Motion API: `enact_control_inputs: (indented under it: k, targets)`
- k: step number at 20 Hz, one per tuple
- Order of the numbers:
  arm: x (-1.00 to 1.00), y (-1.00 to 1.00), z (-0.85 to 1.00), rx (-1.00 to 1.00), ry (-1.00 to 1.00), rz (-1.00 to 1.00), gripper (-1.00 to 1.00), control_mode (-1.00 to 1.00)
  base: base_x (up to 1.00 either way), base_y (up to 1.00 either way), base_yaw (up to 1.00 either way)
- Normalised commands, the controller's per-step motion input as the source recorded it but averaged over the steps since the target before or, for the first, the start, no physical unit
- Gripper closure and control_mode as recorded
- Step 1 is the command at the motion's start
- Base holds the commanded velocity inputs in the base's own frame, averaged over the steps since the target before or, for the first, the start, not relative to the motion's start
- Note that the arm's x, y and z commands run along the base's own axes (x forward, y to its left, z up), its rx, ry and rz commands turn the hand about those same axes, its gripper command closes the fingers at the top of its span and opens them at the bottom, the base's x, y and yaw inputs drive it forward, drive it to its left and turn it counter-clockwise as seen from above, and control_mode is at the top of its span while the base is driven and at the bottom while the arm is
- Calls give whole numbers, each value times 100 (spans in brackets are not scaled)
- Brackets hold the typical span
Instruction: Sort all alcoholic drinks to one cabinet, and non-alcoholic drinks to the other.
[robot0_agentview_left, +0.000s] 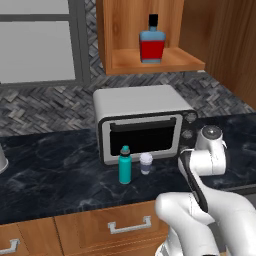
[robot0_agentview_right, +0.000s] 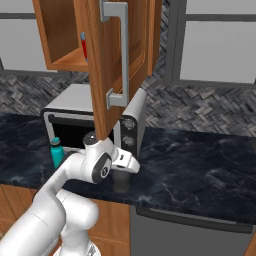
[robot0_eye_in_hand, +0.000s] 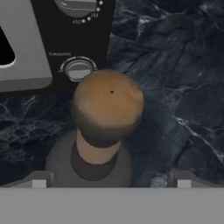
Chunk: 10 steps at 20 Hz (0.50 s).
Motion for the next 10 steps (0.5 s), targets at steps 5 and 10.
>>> enact_control_inputs:
  k: [5,10]
  targets:
    - [3,0,0,0,-5,2,-100,-100,0,0,0]
    - [3,0,0,0,-4,3,-100,-100,0,0,0]
